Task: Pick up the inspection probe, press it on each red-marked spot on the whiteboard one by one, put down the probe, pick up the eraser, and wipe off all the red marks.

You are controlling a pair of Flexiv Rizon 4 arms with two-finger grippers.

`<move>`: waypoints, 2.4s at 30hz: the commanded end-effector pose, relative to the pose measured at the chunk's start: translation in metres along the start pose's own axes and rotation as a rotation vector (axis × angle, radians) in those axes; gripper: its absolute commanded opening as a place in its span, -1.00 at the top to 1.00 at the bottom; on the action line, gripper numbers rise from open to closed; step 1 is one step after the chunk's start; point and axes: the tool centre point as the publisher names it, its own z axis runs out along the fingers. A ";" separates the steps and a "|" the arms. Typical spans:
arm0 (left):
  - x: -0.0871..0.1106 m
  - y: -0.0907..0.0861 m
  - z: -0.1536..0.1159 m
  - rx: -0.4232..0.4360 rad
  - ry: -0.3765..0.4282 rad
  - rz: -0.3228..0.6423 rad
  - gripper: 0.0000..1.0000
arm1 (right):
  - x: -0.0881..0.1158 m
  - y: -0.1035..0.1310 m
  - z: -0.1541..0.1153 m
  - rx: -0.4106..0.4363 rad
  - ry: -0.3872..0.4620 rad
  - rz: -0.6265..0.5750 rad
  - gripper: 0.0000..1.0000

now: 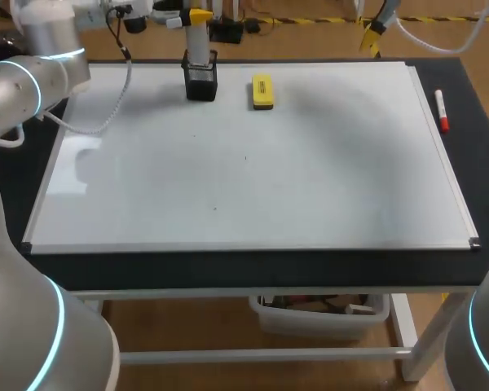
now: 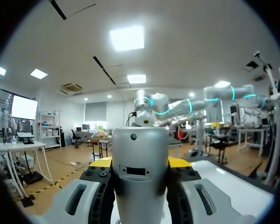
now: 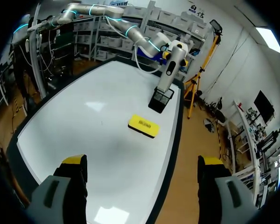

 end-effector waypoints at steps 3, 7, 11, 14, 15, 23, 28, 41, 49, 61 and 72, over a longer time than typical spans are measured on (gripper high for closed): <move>-0.014 0.014 -0.002 0.019 0.217 -0.012 1.00 | -0.006 -0.004 -0.002 -0.005 0.209 0.000 -1.00; -0.020 0.019 -0.002 0.028 0.233 -0.019 1.00 | -0.006 -0.004 -0.002 -0.005 0.209 0.000 -1.00; -0.025 0.025 -0.003 0.032 0.246 -0.032 1.00 | -0.006 -0.004 -0.002 -0.005 0.209 0.000 -1.00; -0.027 0.031 -0.003 0.031 0.258 -0.044 1.00 | -0.006 -0.004 -0.002 -0.005 0.209 0.000 -1.00; -0.028 0.032 -0.004 0.030 0.258 -0.046 1.00 | -0.006 -0.004 -0.002 -0.005 0.209 0.000 -1.00; -0.029 0.045 -0.006 0.021 0.291 -0.069 1.00 | -0.006 -0.004 -0.002 -0.005 0.209 0.000 -1.00; -0.028 0.052 -0.006 0.022 0.313 -0.075 1.00 | -0.006 -0.004 -0.002 -0.005 0.209 0.000 -1.00; -0.031 0.070 -0.006 0.014 0.409 -0.070 1.00 | -0.006 -0.004 -0.002 -0.005 0.209 0.000 -1.00; -0.033 0.082 -0.005 0.018 0.454 -0.078 1.00 | -0.006 -0.004 -0.002 -0.005 0.209 0.000 -1.00; -0.034 0.091 -0.006 0.024 0.489 -0.082 1.00 | -0.006 -0.004 -0.002 -0.005 0.209 0.000 -1.00; -0.030 0.089 -0.010 0.014 0.518 -0.064 -1.00 | -0.006 -0.004 -0.002 -0.005 0.209 0.000 -1.00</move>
